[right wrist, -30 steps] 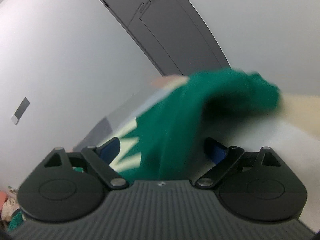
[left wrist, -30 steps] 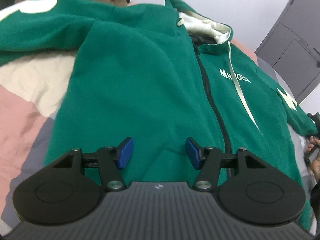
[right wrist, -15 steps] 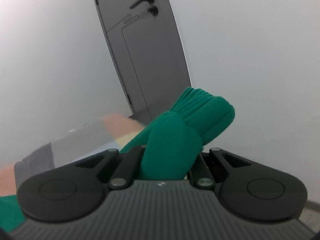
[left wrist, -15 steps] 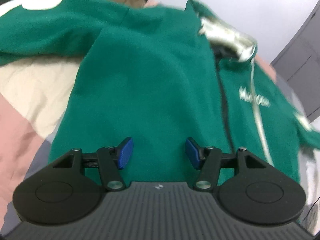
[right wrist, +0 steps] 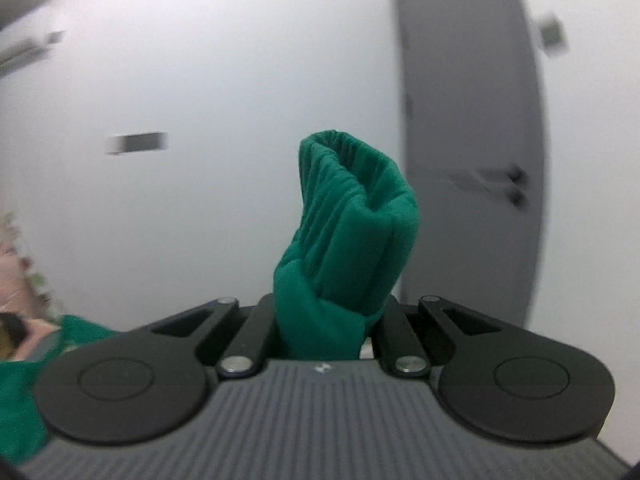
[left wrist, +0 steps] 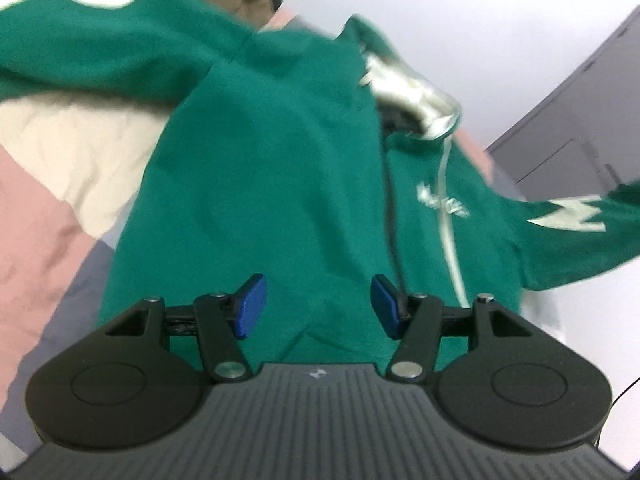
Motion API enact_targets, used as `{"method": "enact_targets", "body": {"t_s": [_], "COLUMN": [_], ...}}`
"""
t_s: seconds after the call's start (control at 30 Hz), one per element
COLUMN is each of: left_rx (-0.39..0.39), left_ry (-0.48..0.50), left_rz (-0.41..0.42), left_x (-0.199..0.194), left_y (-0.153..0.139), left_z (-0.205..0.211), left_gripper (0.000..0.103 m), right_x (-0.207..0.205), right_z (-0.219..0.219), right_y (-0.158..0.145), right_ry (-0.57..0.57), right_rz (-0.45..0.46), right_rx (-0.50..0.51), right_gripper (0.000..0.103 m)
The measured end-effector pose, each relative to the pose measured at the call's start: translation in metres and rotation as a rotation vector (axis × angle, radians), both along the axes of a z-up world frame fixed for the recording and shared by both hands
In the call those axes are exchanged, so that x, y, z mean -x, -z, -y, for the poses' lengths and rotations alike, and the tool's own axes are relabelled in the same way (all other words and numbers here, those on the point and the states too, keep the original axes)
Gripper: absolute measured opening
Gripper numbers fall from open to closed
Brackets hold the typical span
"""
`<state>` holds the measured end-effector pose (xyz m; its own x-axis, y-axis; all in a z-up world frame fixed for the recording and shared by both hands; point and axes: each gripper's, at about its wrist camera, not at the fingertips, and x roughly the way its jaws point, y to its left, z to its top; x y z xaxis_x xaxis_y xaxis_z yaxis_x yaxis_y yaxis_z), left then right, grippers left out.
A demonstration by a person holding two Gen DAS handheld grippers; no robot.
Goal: Fold large clothes
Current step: 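Grasp the other sleeve cuff with the right gripper and lift it, then fold the held sleeve across the hoodie front and open the right gripper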
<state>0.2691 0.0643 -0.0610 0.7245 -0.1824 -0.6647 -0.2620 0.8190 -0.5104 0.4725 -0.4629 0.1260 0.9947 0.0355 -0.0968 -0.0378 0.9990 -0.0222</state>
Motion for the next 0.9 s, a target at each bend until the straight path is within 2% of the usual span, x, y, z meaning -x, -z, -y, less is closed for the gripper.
{"method": "enact_targets", "body": {"t_s": [0.13, 0.2, 0.27, 0.37, 0.6, 0.77, 0.9], "left_rx": [-0.036, -0.016, 0.016, 0.01, 0.059, 0.094, 0.119], "left_ry": [0.0, -0.013, -0.013, -0.023, -0.056, -0.037, -0.028], "left_rz": [0.095, 0.127, 0.152, 0.168, 0.201, 0.197, 0.206], "left_x": [0.026, 0.041, 0.054, 0.071, 0.093, 0.103, 0.101], "left_y": [-0.015, -0.016, -0.016, -0.015, -0.006, 0.007, 0.01], "left_z": [-0.004, -0.01, -0.017, -0.028, -0.053, -0.054, -0.053], "left_gripper": [0.063, 0.063, 0.063, 0.063, 0.063, 0.063, 0.063], "right_x": [0.054, 0.077, 0.104, 0.148, 0.191, 0.233, 0.241], "right_z": [-0.075, -0.1, -0.135, -0.183, -0.271, -0.291, -0.297], "right_y": [-0.024, -0.028, -0.024, -0.009, 0.065, 0.115, 0.143], "right_ry": [-0.12, -0.153, -0.202, -0.267, -0.388, -0.459, -0.5], "right_rz": [0.057, 0.085, 0.109, 0.115, -0.024, -0.185, -0.289], "right_rx": [0.092, 0.165, 0.23, 0.278, 0.309, 0.284, 0.274], "right_gripper": [0.009, 0.009, 0.009, 0.009, 0.011, 0.011, 0.011]}}
